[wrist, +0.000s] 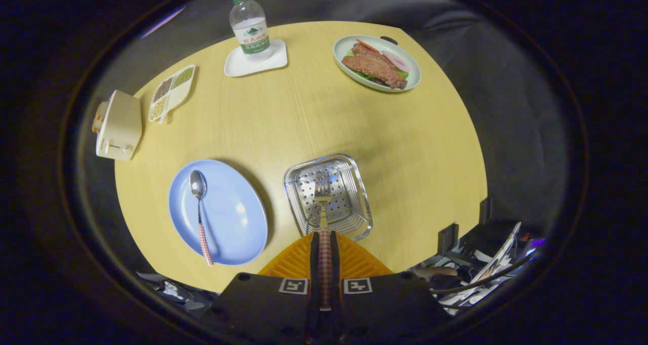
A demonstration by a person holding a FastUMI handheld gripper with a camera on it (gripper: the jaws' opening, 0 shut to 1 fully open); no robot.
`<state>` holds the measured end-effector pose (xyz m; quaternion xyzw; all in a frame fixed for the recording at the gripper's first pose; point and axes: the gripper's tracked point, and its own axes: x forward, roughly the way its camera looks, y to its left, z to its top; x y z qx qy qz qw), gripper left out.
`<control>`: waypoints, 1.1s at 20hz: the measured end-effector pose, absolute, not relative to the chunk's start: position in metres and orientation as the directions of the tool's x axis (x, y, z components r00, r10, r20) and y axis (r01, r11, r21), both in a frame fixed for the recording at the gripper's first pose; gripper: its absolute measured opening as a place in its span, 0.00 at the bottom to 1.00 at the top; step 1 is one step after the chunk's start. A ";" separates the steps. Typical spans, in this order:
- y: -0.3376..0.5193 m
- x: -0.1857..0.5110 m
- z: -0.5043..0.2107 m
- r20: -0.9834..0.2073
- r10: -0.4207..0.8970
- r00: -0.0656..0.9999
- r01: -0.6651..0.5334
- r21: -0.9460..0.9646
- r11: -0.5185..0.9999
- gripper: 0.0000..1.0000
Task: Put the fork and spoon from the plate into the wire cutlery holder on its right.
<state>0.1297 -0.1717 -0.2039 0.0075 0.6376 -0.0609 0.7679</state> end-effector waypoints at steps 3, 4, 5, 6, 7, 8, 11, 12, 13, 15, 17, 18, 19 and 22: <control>-0.172 0.137 -0.209 -0.979 -0.091 0.185 0.071 -0.079 0.994 0.15; -0.174 0.136 -0.206 -0.977 -0.098 0.189 0.069 -0.086 0.994 0.17; -0.178 0.134 -0.206 -0.974 -0.118 0.194 0.064 -0.108 0.992 0.26; -0.188 0.134 -0.200 -0.967 -0.159 0.199 0.051 -0.152 0.987 0.35; -0.195 0.136 -0.197 -0.963 -0.176 0.205 0.035 -0.172 0.984 0.44; -0.195 0.136 -0.192 -0.959 -0.178 0.221 0.040 -0.173 0.984 0.53; -0.187 0.138 -0.172 -0.952 -0.145 0.271 0.092 -0.124 0.988 0.80; -0.187 0.136 -0.167 -0.948 -0.149 0.280 0.099 -0.126 0.987 0.90; -0.187 0.132 -0.161 -0.944 -0.157 0.289 0.100 -0.134 0.986 0.99; -0.181 0.128 -0.151 -0.937 -0.164 0.309 0.097 -0.140 0.985 0.99; -0.168 0.124 -0.141 -0.928 -0.161 0.336 0.088 -0.139 0.986 0.99; -0.160 0.122 -0.136 -0.922 -0.159 0.352 0.082 -0.138 0.987 0.99; -0.150 0.120 -0.130 -0.915 -0.152 0.373 0.076 -0.133 0.988 0.99; -0.111 0.119 -0.118 -0.885 -0.118 0.451 0.054 -0.105 0.993 0.99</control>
